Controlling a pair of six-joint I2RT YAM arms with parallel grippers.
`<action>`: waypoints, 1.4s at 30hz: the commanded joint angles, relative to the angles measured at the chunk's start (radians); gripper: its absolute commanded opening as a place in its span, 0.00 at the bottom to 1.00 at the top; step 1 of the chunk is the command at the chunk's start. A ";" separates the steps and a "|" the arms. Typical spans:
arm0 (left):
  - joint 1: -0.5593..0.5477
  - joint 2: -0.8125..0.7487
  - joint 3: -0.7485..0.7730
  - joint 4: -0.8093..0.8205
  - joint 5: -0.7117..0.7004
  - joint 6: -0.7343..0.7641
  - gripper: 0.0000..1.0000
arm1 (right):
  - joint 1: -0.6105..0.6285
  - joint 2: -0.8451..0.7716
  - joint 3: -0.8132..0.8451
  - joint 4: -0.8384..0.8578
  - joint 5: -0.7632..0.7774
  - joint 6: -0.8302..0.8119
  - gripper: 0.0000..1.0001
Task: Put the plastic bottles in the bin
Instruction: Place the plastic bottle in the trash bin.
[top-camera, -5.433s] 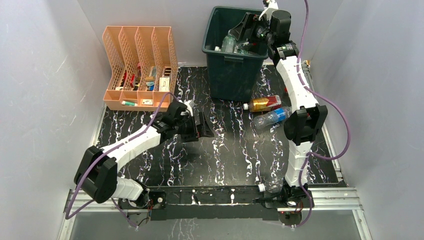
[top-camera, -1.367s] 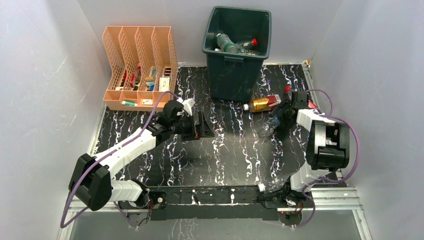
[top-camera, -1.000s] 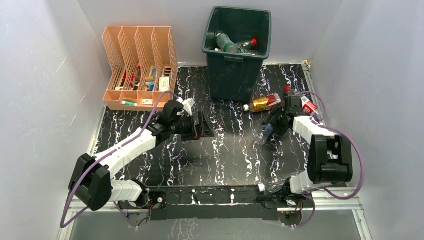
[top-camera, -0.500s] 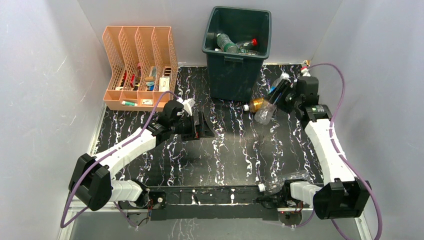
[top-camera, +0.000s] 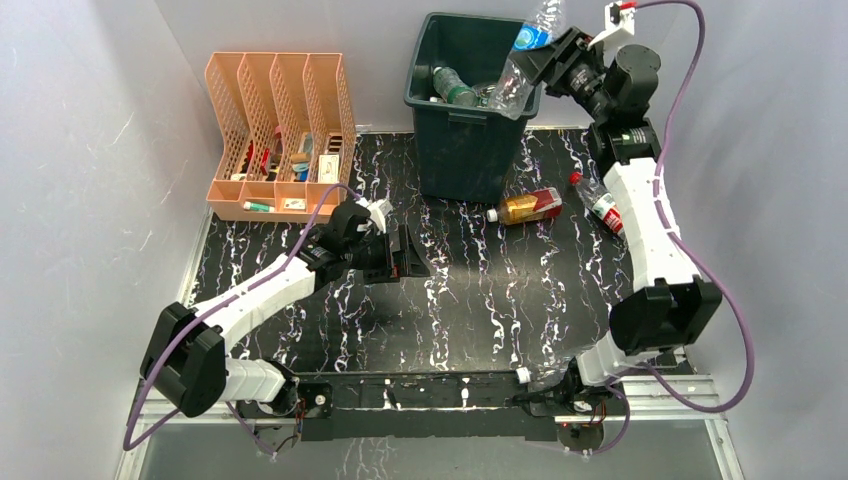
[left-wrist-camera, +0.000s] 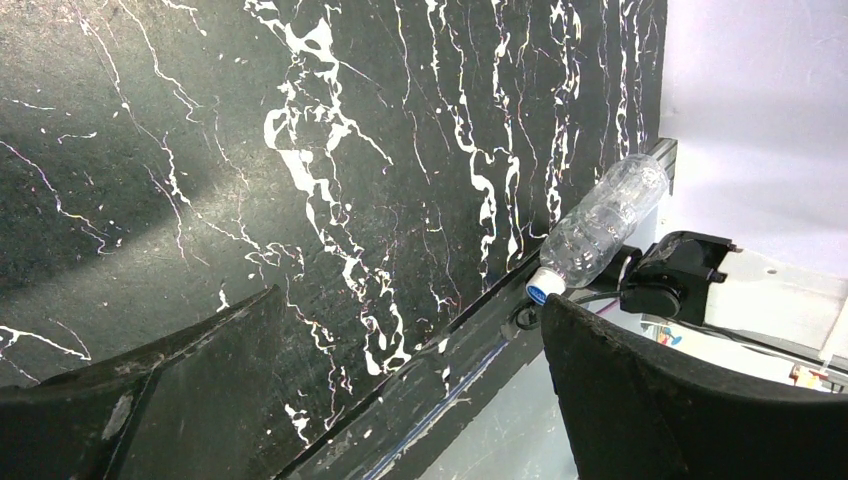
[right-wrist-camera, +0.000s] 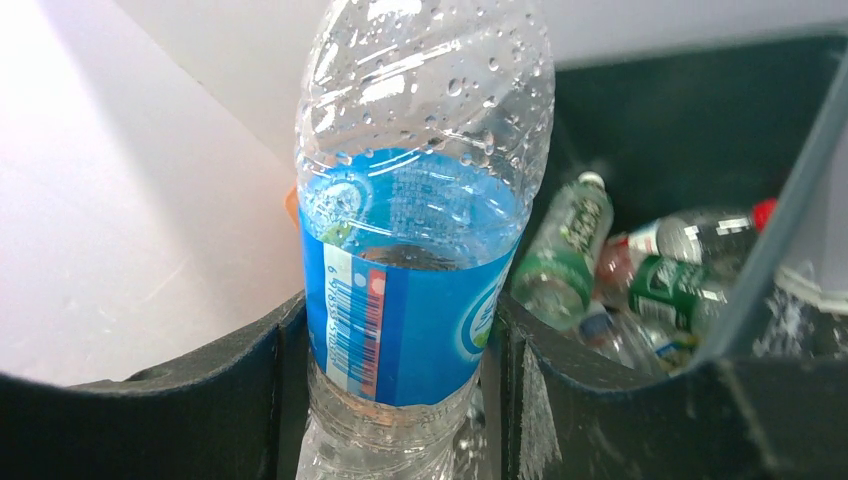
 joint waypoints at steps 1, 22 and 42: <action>-0.006 -0.002 0.005 0.012 0.024 -0.004 0.98 | 0.016 0.073 0.135 0.194 -0.047 0.032 0.55; -0.011 0.034 0.032 0.010 0.033 0.015 0.98 | 0.056 0.389 0.384 0.109 -0.101 -0.033 0.98; -0.014 0.162 0.046 0.109 0.141 0.042 0.98 | 0.056 -0.133 -0.122 0.071 -0.121 -0.123 0.98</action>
